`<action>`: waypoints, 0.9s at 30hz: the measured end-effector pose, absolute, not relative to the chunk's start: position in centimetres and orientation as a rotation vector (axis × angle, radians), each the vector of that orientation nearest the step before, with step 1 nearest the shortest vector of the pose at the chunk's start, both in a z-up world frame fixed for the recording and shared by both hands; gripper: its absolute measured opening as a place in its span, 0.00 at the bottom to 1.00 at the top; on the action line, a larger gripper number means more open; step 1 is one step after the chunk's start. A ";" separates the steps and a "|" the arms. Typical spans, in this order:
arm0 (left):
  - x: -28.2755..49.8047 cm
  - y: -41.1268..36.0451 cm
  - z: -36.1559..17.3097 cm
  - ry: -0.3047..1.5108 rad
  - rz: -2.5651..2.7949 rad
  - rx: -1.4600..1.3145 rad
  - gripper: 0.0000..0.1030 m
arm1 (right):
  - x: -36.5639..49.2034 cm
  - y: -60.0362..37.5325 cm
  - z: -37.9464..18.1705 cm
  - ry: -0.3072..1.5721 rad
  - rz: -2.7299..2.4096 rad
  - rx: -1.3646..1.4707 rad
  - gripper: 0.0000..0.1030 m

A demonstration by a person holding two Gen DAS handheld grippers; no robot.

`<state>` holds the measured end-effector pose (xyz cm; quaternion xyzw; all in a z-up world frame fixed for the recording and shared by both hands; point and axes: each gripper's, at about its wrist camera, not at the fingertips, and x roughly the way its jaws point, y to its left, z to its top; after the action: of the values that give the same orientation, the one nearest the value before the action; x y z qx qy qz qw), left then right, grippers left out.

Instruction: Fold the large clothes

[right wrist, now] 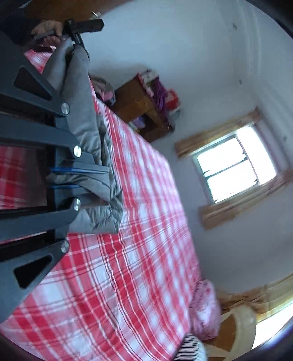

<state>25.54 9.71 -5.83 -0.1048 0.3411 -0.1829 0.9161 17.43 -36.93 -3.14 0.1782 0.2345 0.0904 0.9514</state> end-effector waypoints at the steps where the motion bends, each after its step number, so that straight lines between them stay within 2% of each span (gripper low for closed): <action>1: 27.4 9.4 -6.5 0.706 -0.357 -0.218 0.08 | 18.9 -36.9 -3.7 0.490 0.166 0.365 0.09; 5: 32.5 8.4 -8.2 0.720 -0.269 -0.186 0.13 | 25.2 -37.2 -6.0 0.538 0.100 0.383 0.09; 8: 35.1 8.0 -9.3 0.736 -0.194 -0.157 0.24 | 29.0 -37.3 -7.8 0.571 0.056 0.370 0.09; 9: 35.5 8.1 -9.3 0.725 -0.158 -0.137 0.40 | 30.0 -37.4 -8.2 0.579 0.044 0.365 0.09; 10: 36.1 8.3 -9.3 0.702 -0.091 -0.108 0.65 | 31.5 -37.5 -9.0 0.596 0.027 0.360 0.09; 11: 36.4 8.7 -9.1 0.673 -0.046 -0.098 0.74 | 32.4 -37.6 -9.5 0.608 0.013 0.355 0.09; 12: 36.6 9.2 -9.1 0.635 -0.007 -0.102 0.81 | 33.3 -37.8 -10.2 0.623 -0.005 0.347 0.09; 15: 37.3 9.8 -9.4 0.618 0.078 -0.122 0.81 | 36.0 -37.5 -11.7 0.658 -0.055 0.305 0.09; 16: 37.2 9.7 -9.5 0.613 0.137 -0.120 0.81 | 36.5 -37.4 -11.9 0.660 -0.066 0.300 0.13; 18: 36.7 9.0 -9.4 0.600 0.228 -0.088 0.81 | 38.3 -37.3 -12.4 0.679 -0.076 0.312 0.32; 20: 35.9 7.5 -8.7 0.565 0.318 -0.021 0.81 | 38.5 -36.8 -11.8 0.657 -0.122 0.300 0.72; 22: 34.0 5.3 -8.0 0.481 0.338 0.056 0.85 | 37.3 -35.7 -10.5 0.594 -0.190 0.265 0.82; 24: 32.4 2.9 -7.8 0.423 0.288 0.114 0.92 | 35.9 -34.1 -9.5 0.569 -0.191 0.228 0.82; 27: 30.7 -1.9 -8.9 0.355 0.213 0.279 0.94 | 33.1 -29.4 -9.3 0.575 -0.095 0.141 0.85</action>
<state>30.74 -1.86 -8.89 0.1383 0.1754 0.1053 0.9690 33.08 -29.38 -9.29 0.0695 0.2832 -0.0468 0.9554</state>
